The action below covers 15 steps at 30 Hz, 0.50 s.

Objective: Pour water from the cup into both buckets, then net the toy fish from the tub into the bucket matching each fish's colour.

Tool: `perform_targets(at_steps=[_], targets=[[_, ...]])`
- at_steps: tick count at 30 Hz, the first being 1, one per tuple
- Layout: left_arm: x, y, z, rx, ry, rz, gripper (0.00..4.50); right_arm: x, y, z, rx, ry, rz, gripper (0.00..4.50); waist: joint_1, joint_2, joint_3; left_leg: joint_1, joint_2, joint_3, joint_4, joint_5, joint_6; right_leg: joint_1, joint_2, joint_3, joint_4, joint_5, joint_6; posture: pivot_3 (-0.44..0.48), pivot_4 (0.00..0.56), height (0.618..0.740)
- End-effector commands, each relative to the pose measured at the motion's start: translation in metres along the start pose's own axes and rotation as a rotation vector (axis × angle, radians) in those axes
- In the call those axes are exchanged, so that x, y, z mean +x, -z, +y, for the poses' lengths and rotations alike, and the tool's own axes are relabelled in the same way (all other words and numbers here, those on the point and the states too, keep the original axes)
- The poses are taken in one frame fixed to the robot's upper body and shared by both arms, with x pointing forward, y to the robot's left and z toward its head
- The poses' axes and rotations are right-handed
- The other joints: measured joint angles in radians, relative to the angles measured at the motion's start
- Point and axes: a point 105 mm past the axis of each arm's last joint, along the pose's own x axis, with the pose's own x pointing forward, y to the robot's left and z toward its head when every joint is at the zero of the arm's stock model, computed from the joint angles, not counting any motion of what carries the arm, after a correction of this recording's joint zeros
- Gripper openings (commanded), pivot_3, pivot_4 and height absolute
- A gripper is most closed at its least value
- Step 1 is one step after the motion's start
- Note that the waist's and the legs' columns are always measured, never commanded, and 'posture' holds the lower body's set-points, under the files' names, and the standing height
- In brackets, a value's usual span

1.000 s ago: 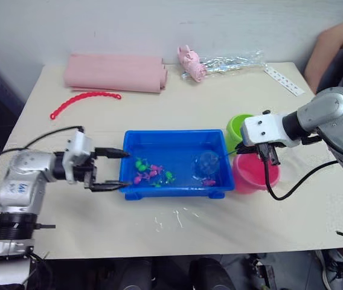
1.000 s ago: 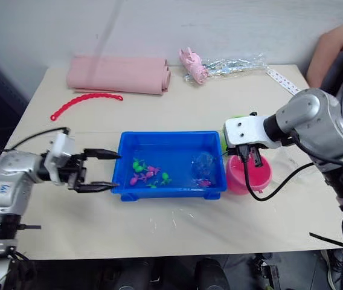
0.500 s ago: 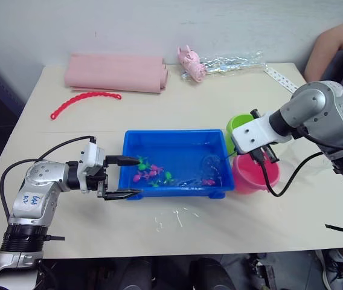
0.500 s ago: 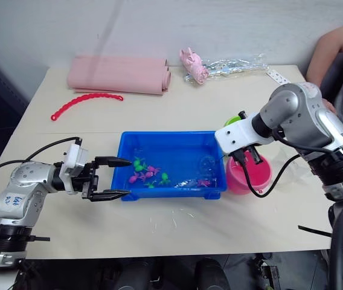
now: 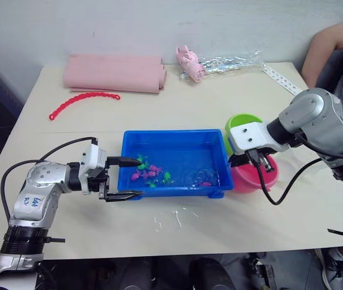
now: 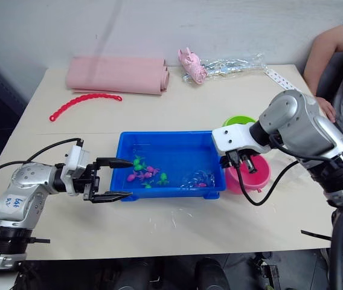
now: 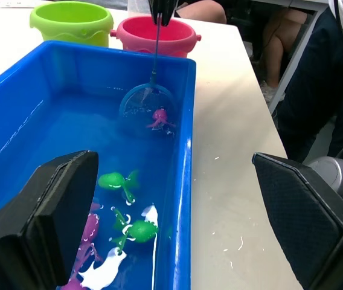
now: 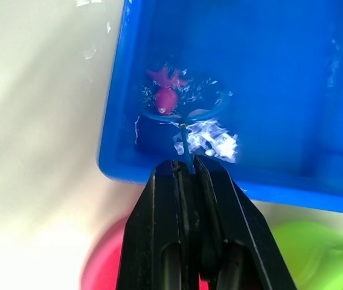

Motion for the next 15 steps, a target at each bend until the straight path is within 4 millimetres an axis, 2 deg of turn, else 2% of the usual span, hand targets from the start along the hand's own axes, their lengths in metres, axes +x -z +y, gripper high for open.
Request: perform_targets(at_steps=[1, 8, 11, 15], targets=[[-0.001, -0.020, 0.001, 0.037, -0.003, -0.047, 4.47, -0.001, -0.004, 0.005, 0.037, 0.004, -0.074, 0.00, 0.000, 0.000, 0.000, 0.000, 0.000, 0.000, 0.000, 0.000, 0.000, 0.000, 0.000, 0.000, 0.000, 0.000, 0.000, 0.000, 0.150, 0.740], [-0.007, -0.020, 0.004, 0.029, -0.007, -0.022, 4.47, 0.006, 0.005, 0.009, 0.185, 0.044, -0.302, 0.00, 0.002, 0.000, 0.000, 0.000, 0.000, 0.000, 0.000, 0.000, 0.000, 0.001, 0.000, -0.001, 0.000, 0.000, 0.000, 0.000, 0.150, 0.740], [-0.009, -0.020, 0.005, 0.024, -0.007, -0.014, 4.47, 0.007, 0.009, 0.015, 0.192, 0.043, -0.369, 0.00, 0.002, 0.000, 0.000, 0.000, 0.000, 0.000, -0.001, 0.000, 0.000, 0.001, 0.000, -0.001, -0.001, 0.000, 0.000, 0.000, 0.150, 0.740], [-0.011, -0.019, 0.005, 0.018, -0.005, -0.004, 4.47, 0.007, 0.009, 0.014, 0.233, 0.082, -0.474, 0.00, -0.001, 0.000, 0.000, 0.000, 0.000, 0.000, -0.001, 0.000, 0.000, 0.001, 0.000, -0.001, -0.001, 0.000, 0.000, 0.000, 0.150, 0.740]])
